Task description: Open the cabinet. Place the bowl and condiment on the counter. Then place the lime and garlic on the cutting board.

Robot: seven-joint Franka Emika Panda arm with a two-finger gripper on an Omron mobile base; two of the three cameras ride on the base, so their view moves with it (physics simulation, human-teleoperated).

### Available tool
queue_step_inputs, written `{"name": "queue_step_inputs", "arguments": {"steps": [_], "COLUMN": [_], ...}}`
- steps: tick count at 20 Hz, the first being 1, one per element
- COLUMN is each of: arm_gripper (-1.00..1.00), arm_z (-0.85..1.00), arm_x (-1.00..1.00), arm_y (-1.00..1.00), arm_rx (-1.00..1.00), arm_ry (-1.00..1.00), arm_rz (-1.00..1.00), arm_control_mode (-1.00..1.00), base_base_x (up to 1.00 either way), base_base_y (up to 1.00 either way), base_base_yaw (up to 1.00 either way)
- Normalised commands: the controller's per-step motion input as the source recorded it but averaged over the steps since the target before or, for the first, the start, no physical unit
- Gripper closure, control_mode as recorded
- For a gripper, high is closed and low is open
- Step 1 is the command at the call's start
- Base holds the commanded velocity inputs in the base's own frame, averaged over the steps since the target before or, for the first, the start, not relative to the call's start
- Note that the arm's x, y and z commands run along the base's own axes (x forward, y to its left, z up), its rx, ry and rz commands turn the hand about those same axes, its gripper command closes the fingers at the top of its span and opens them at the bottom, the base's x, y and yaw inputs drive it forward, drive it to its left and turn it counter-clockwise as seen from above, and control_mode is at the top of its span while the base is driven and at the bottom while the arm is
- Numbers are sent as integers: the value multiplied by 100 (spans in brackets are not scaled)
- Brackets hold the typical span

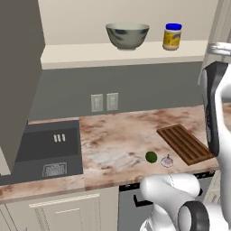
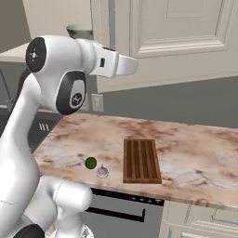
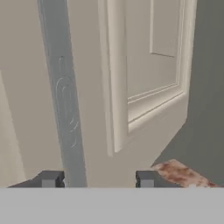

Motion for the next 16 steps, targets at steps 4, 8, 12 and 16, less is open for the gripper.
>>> {"name": "queue_step_inputs", "arguments": {"steps": [4,8,12,16], "arm_gripper": [-100,-100,-100,-100], "arm_z": [0,0,-4,-3], "arm_x": [-100,-100,-25,62], "arm_y": [71,100,100,100], "arm_rx": [-15,-24,-30,-34], "arm_ry": [10,0,23,26], "arm_rz": [1,2,4,0], "arm_control_mode": [-100,-100,-100,-100], "base_base_x": [0,0,0,0], "base_base_y": [0,0,0,0], "base_base_yaw": [0,0,0,0]}}
